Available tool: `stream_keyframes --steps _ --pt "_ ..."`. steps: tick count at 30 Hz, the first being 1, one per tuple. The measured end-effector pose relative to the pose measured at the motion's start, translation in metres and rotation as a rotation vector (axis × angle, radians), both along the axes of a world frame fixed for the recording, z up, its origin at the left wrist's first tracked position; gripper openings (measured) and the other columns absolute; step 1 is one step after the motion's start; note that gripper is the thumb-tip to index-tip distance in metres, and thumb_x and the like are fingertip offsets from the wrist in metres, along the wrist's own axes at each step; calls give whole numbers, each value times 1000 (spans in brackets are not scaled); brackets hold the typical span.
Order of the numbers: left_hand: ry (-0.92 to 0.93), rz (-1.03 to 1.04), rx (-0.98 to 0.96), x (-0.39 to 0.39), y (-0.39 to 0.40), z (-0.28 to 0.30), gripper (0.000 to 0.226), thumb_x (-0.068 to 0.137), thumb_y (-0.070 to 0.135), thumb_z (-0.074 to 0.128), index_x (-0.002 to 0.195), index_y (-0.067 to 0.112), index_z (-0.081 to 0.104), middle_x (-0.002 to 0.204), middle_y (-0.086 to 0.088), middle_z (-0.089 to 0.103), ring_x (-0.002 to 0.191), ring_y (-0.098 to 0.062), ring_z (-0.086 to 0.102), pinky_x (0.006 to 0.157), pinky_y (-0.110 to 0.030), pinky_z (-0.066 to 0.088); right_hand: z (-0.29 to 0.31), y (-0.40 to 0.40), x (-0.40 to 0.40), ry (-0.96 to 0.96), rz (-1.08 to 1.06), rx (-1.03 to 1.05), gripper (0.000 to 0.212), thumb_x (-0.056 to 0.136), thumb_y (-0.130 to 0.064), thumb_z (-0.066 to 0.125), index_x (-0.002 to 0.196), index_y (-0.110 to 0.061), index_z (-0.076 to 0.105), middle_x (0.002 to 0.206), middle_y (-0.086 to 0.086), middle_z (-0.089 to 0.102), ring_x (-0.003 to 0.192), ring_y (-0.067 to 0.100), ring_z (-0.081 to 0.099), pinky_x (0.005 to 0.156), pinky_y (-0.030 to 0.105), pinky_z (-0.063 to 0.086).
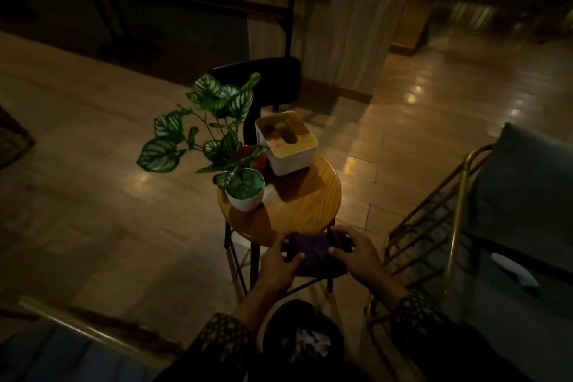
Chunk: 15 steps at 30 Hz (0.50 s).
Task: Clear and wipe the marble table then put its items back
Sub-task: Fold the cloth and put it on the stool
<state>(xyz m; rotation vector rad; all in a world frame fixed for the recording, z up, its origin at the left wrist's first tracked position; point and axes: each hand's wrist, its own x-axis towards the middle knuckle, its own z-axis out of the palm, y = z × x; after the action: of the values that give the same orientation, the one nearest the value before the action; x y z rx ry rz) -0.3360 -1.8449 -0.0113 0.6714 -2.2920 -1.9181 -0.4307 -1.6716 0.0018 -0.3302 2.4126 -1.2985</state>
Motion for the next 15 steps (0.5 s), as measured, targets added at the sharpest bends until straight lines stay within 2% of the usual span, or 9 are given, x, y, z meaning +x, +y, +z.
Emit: stream_keyframes --steps 3,5,8,9,12,14,15 --pt "-24 20 19 -27 -10 -1 47 90 8 63 130 27 46 123 -4 53 113 -19 55 83 -26 53 0 -18 -34 -20 25 6 40 84 -12 70 121 -25 60 119 -5 59 110 13 53 75 14 41" --pt "-6 69 -27 -48 -16 0 46 90 5 62 130 22 47 126 -6 51 114 -22 54 84 -25 51 3 -32 -58 -31 56 -7 41 86 -11 68 123 -25 58 119 -5 56 110 11 50 81 19 45" --pt "5 167 -196 -80 -25 3 48 87 5 65 132 11 50 125 -5 52 110 -17 53 78 -8 44 8 -51 -99 -47 142 -12 42 87 -12 67 126 -23 57 119 -5 54 110 12 49 92 32 51" --pt "4 191 -228 -88 -27 3 49 87 7 65 133 12 49 126 -5 53 110 -16 54 78 -7 43 8 -57 -112 -55 175 -3 42 87 -13 67 126 -24 56 118 -6 53 110 13 50 93 34 51" --pt "-27 235 -221 -104 -27 4 52 88 7 62 136 15 45 138 -5 48 122 -20 50 95 -29 46 5 -72 -143 -25 260 33 43 88 -12 66 127 -22 54 116 -9 51 108 9 48 92 27 45" --pt "-64 299 -234 -120 -22 3 55 89 8 61 139 17 41 143 -5 43 129 -20 45 102 -32 43 1 -80 -172 -16 402 76 44 88 -11 66 129 -20 52 120 -8 51 110 8 47 93 24 42" --pt "-99 266 -252 -119 -21 1 56 89 9 60 141 18 40 144 -6 41 131 -22 43 104 -32 41 -1 -79 -174 -10 431 103 45 88 -11 66 130 -19 52 123 -6 52 113 10 48 96 26 43"
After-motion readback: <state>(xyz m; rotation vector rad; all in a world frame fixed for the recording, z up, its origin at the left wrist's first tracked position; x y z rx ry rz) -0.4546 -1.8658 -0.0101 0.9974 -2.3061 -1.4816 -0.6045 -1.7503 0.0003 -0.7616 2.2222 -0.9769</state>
